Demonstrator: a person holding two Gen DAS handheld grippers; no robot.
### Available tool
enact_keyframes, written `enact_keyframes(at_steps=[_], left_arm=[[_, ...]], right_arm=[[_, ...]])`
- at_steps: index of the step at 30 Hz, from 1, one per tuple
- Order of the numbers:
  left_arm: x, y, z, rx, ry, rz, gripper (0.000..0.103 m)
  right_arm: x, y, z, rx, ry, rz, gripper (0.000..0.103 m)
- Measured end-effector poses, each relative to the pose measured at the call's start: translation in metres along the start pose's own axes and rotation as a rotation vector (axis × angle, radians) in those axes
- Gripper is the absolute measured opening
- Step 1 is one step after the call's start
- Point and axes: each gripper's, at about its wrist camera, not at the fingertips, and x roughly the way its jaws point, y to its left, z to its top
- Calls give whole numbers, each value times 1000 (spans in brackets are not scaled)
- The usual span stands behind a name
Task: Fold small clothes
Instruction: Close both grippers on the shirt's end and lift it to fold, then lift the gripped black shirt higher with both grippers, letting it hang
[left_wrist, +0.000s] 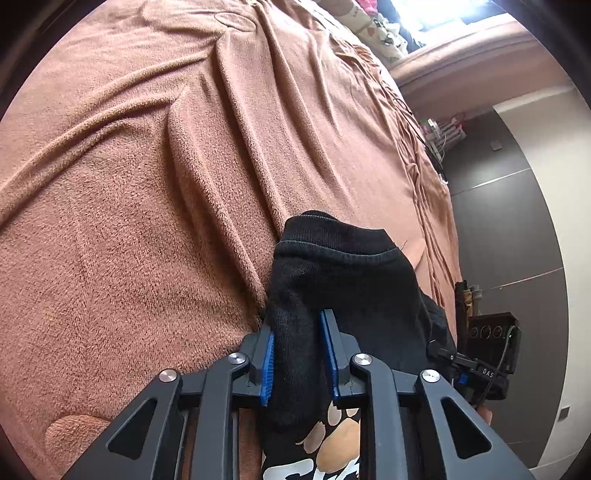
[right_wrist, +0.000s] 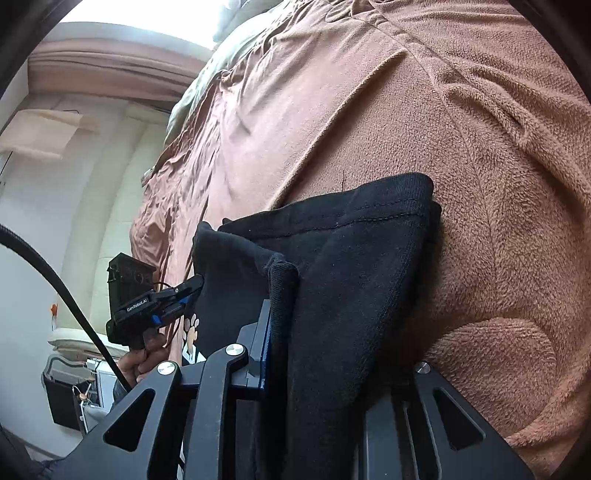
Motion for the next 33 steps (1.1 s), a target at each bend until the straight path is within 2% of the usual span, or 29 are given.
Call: enact_keyframes(at_steps=[3,5,16,24,33], left_arm=[[-6,-10,-1,35,-17,25,10],[-13,-17,-2,54,-33,23,9],[-66,-58,-16,128,-135,-1,7],[-114,-89,-38,168,-211,-41,7],[-176,-125,-74,229,-304,-92,7]], right_arm=[[-3,11,-2,-24,-20,-26,14],[-7,22,-4,-50,-35,-35,13],[-36,84,-29,-169,-105,-74,12],[-73,123,-69,-263,-192,-86,12],[-136,162,-128,-354,-279,-97,12]])
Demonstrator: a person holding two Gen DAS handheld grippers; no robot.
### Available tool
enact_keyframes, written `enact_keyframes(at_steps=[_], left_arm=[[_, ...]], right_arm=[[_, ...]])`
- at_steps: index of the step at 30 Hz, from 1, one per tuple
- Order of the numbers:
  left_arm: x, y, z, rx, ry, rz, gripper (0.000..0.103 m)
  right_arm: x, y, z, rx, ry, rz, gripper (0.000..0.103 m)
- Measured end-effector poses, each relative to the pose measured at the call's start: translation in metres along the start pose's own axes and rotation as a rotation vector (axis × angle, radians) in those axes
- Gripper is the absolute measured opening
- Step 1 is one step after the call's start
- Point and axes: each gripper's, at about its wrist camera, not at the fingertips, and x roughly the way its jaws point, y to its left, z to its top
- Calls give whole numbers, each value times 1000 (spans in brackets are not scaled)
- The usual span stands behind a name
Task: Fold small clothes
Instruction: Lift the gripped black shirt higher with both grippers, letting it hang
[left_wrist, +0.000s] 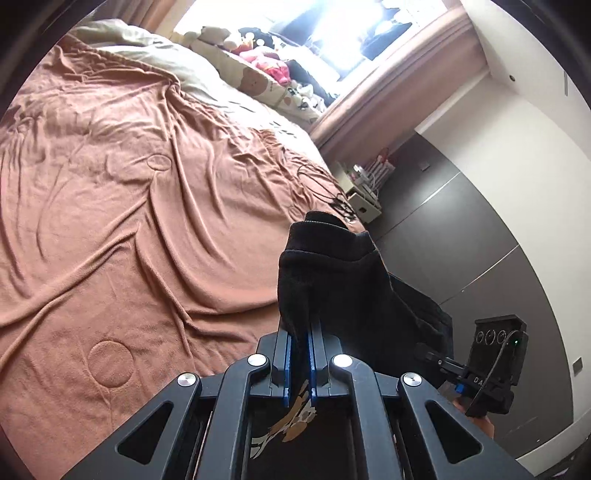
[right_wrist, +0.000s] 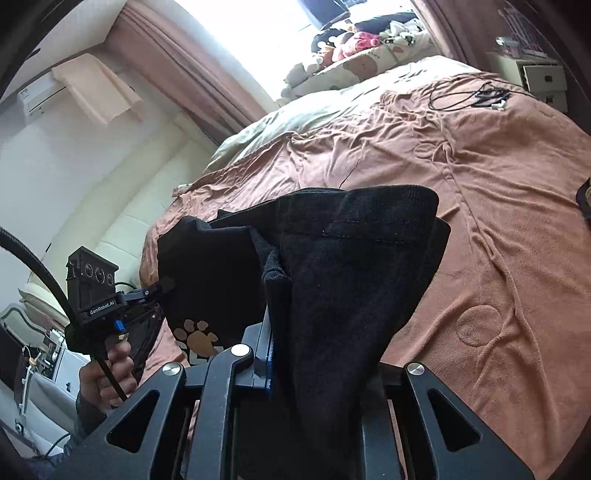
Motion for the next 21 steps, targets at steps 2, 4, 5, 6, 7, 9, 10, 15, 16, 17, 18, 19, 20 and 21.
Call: enact_keyframes(at_steps=[2,4,5,6,7,9,10,15,16,17,18,19,20,21], left_arm=[[-14,-11,-3,16,-23,-7,7],[-29,-19,-5,27,-44,-13,6],[-35,-23,-6,32,-54,-15,6],[-42,-26,-7,37,-63,-17,6],[-48,-29,-8,42,-73,-18,6],[-61,-36,-10,53,-93,-23,6],[-68,-39,-11,59,-105,-28,6],[-98,-51,-15,78,-151,-47,6],[-104,-53,-15,82,-160,-49,6],[-110,-55,-15,85,-167,-48,6],[-115,-56,-16,87,-172,-46,6],[-121,-58,-16,91,-179,-46,6],[-127,-59,-17,94,-187,-46,6],[-134,-60,-18,95,-195,-46,6]], right_arm=[[-14,12,-4,-16,-18,1,12],[-28,24,-9,-35,-36,3,12],[-35,31,-12,-46,-46,5,12],[-42,37,-14,-57,-55,7,12],[-47,42,-16,-65,-63,10,12],[-59,52,-20,-80,-81,15,12],[-64,56,-22,-85,-87,17,12],[-84,80,-28,-129,-122,19,12],[-88,86,-30,-140,-125,21,12],[-91,92,-31,-150,-129,22,12],[-94,97,-33,-158,-132,24,12],[-94,101,-33,-164,-133,26,12],[-97,107,-35,-173,-136,27,12],[-97,110,-35,-182,-139,29,12]])
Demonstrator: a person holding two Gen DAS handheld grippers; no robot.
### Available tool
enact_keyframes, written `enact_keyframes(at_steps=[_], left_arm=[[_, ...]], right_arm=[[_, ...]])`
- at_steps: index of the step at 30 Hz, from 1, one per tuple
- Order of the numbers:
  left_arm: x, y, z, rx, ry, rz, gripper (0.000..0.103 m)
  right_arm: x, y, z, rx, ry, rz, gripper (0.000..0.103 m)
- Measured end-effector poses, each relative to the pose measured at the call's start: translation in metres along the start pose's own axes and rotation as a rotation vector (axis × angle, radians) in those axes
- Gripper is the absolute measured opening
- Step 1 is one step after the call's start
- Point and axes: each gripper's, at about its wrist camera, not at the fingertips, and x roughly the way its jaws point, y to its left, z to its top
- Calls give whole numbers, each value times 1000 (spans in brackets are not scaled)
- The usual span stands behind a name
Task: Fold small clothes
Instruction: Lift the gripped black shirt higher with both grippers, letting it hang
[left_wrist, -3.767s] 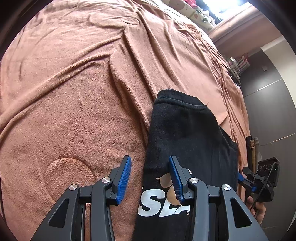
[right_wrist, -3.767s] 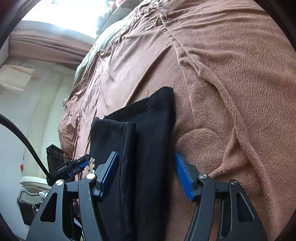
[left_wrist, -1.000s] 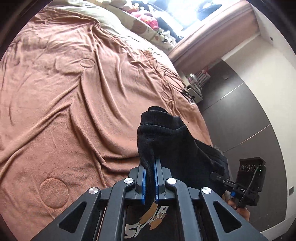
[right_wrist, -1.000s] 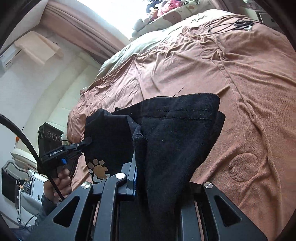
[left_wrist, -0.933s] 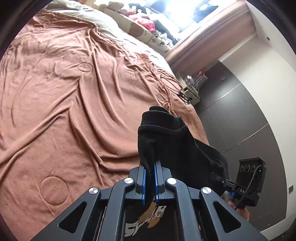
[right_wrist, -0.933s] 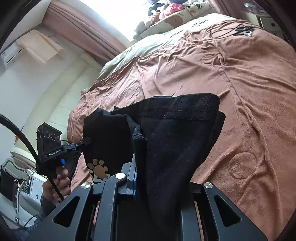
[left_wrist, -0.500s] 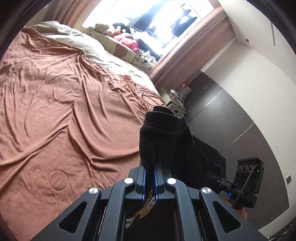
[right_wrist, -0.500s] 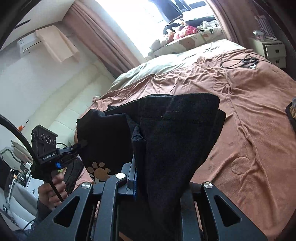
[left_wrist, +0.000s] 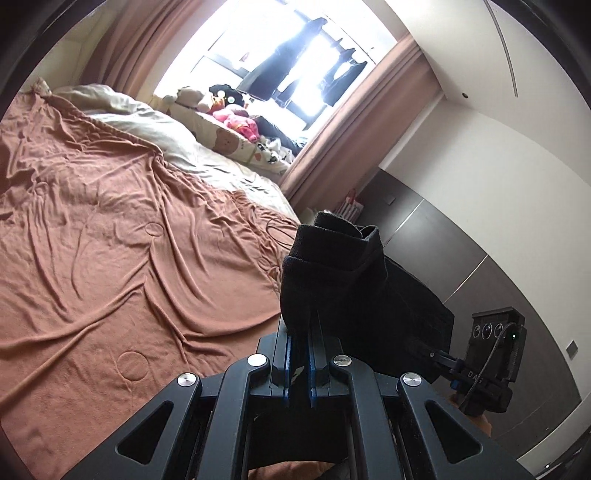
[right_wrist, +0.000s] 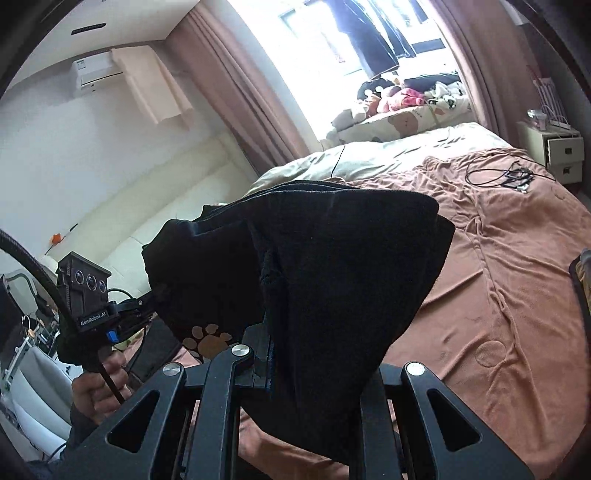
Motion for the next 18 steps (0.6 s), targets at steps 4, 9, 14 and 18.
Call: enact_keyframes(at_steps=[4,9,14,18], left_arm=[[-25,2,2,1,-30,17,6],[-60,13,6,-17,-72,60,6],[-102,30,7,-31,-125,101,6],[-132,48,7,-42,-157,135,6]], right_arm=[[4,15,0,-16,3,19,12],[21,36,2,-54,13,57,12],[42,57,4,-88,31,103,12],[60,76,3,-121,51,137,12]])
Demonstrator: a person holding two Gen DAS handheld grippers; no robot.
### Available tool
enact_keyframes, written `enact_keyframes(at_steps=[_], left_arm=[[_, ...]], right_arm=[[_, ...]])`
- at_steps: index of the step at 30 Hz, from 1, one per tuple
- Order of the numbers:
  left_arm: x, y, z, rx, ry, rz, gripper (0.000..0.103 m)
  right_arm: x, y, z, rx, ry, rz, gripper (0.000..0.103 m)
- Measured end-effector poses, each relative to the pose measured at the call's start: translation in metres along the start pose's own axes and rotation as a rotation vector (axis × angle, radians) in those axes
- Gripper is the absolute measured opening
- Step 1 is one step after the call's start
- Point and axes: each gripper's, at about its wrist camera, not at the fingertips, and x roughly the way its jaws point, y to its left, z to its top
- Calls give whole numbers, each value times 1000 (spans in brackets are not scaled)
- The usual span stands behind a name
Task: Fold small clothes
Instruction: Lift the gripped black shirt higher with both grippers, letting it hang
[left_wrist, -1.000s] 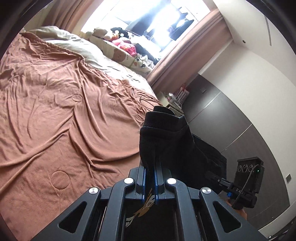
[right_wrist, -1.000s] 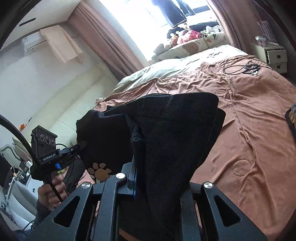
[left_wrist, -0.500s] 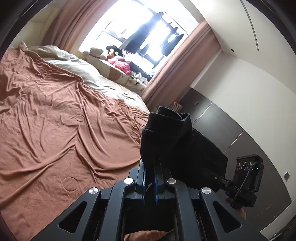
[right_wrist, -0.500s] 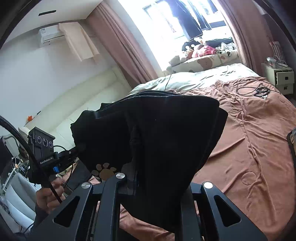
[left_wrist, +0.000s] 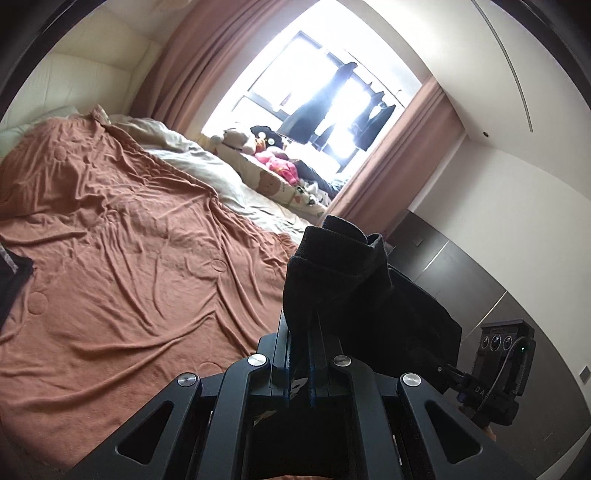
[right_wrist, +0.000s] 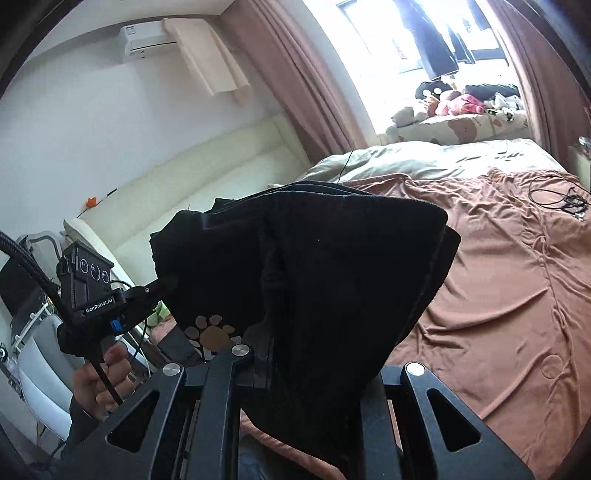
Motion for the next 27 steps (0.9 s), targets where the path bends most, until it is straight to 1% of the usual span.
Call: enact_keyframes(at_steps=[5,8,10,13,17,27], left_arm=[[-31,26,6,-23,-38,39,6],[-51,43,10,-42,-60,79,6],[-65,53,12,-67,-70,82,6],[-84,66,13,-70,-94,109,6],[-110,88,15,-109,-138,133,6],[-166,137,21,-165,-222,187,6]], right_arm=[[35,6,14,-46,24,49,12],[55,5,21,-62,37,78,12],[66,8,22,-71,50,98,12],[84,15,22,-92,75,116,12],[106,26,27,-124,105,142,12],[145,53,28,-204,156,214,12]])
